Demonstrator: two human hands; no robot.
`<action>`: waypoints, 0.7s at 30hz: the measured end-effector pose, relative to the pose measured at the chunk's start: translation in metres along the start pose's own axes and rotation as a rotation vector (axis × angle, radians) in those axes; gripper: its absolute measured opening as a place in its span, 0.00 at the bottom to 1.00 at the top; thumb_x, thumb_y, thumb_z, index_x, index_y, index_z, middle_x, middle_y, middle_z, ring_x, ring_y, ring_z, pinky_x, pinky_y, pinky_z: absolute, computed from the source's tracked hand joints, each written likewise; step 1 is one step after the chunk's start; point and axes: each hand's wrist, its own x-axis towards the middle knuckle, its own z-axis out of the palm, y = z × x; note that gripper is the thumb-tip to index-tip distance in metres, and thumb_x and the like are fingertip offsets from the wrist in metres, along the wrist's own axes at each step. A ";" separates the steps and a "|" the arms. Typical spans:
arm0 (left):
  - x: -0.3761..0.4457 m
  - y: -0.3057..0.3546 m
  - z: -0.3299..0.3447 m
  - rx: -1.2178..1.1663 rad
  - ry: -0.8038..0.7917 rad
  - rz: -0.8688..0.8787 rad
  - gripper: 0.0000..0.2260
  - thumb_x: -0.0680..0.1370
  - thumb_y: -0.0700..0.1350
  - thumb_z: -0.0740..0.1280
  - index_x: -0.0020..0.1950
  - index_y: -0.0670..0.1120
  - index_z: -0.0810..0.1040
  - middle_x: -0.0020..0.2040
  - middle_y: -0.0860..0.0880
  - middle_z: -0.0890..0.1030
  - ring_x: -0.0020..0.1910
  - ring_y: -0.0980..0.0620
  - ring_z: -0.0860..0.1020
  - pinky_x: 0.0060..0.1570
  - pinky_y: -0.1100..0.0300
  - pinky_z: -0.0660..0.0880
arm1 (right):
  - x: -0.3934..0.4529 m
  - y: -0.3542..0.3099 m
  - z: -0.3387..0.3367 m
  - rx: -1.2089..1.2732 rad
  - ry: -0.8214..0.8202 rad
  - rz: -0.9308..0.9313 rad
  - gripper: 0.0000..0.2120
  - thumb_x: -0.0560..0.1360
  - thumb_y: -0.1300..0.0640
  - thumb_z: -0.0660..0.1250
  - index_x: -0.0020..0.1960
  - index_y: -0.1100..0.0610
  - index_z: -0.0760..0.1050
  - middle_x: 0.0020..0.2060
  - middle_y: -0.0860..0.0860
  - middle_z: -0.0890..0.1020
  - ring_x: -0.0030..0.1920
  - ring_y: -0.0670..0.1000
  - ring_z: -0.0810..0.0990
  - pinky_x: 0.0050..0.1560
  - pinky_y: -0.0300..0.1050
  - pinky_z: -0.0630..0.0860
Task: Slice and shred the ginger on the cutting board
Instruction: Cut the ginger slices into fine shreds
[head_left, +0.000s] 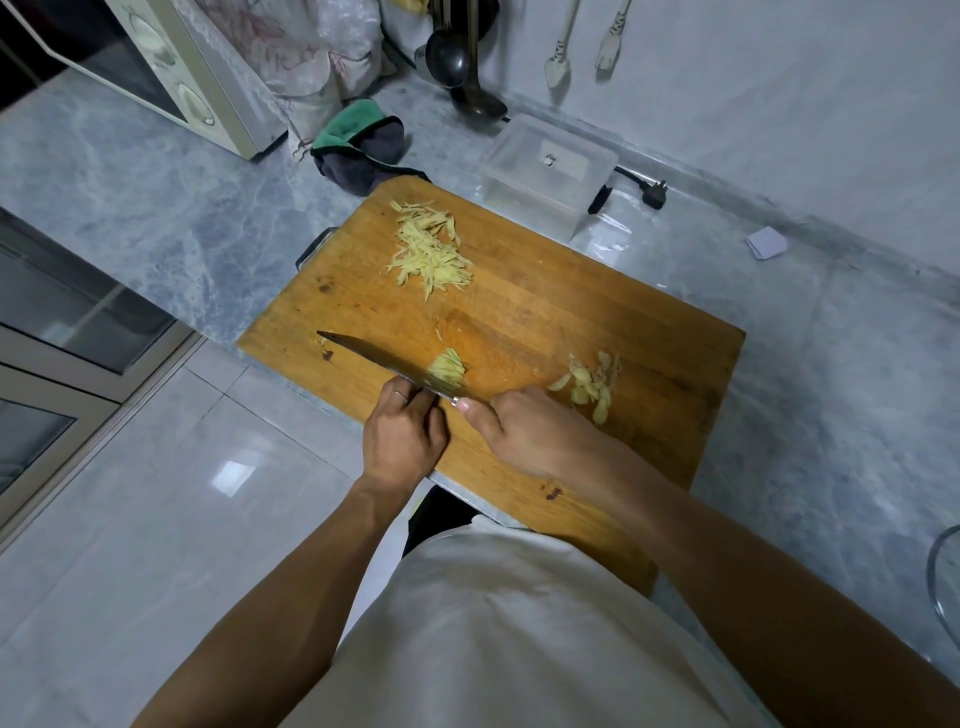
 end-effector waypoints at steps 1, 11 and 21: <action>0.000 0.000 0.000 -0.003 0.002 0.000 0.11 0.74 0.41 0.61 0.43 0.39 0.83 0.45 0.41 0.79 0.49 0.46 0.73 0.32 0.59 0.73 | 0.000 0.000 0.001 0.004 0.002 0.003 0.30 0.83 0.35 0.47 0.34 0.54 0.66 0.33 0.55 0.71 0.32 0.54 0.71 0.32 0.46 0.62; 0.000 0.003 -0.005 -0.005 0.023 0.023 0.11 0.73 0.41 0.60 0.39 0.39 0.81 0.41 0.41 0.78 0.46 0.44 0.74 0.30 0.59 0.72 | -0.008 -0.001 0.004 -0.020 0.032 -0.021 0.28 0.84 0.37 0.48 0.36 0.55 0.69 0.34 0.55 0.74 0.35 0.56 0.74 0.32 0.47 0.63; 0.000 0.001 0.000 -0.035 0.049 -0.009 0.10 0.73 0.40 0.60 0.39 0.38 0.80 0.41 0.40 0.78 0.47 0.46 0.72 0.31 0.58 0.73 | -0.004 0.000 0.005 0.022 0.014 0.007 0.29 0.83 0.35 0.48 0.34 0.54 0.68 0.35 0.56 0.74 0.34 0.56 0.74 0.31 0.45 0.62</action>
